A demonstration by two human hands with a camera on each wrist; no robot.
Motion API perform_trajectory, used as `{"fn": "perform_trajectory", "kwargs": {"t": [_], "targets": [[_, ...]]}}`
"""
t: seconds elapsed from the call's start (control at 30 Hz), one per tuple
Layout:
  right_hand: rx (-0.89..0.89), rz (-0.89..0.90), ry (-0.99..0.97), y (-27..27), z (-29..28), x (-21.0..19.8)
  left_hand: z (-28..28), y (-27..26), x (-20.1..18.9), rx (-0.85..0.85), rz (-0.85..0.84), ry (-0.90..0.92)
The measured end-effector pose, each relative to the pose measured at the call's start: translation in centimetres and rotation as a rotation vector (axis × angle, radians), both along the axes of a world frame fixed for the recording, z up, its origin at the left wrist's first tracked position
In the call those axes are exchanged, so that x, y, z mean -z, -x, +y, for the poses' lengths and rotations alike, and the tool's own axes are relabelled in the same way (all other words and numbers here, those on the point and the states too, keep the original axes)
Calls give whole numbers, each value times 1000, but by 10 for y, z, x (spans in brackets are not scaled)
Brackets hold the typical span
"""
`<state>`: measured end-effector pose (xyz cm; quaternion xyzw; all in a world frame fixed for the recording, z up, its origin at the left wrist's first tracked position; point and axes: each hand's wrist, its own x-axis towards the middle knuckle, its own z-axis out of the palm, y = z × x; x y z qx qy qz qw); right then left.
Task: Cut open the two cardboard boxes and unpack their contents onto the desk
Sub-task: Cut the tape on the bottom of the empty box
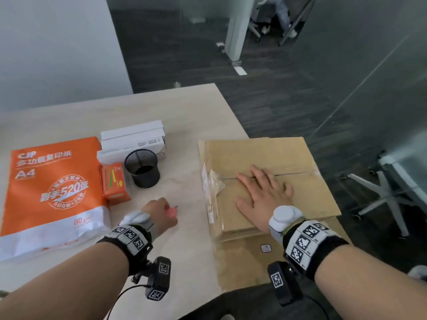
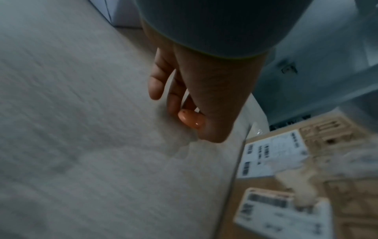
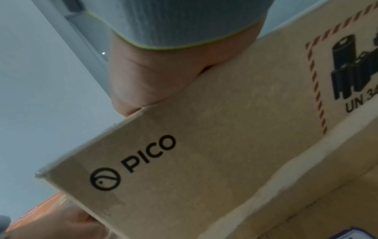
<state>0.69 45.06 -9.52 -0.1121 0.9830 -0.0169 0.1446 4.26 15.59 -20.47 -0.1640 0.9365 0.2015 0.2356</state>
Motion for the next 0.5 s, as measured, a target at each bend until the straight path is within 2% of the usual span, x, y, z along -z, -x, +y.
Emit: {"fn": "perform_trajectory", "kwargs": {"t": [0.07,0.17,0.23,0.33,0.37,0.43,0.5], "targets": [[5,-30,-7,2,-2,-1,3,12,-7,-195,123,-258],[23,-60,3,9,-5,-11,17,42,-52,-384,282,-678],[40,-58,32,16,-9,-22,27,59,-84,-356,356,-862],[117,-44,149,25,-16,-31,50,65,-119,-184,371,-1067],[156,-36,241,27,-18,-33,57,64,-126,-136,340,-1142],[236,-48,584,29,-21,-35,71,62,-130,-61,298,-1256],[270,-157,930,30,-23,-42,81,62,-126,-11,331,-1227]]}}
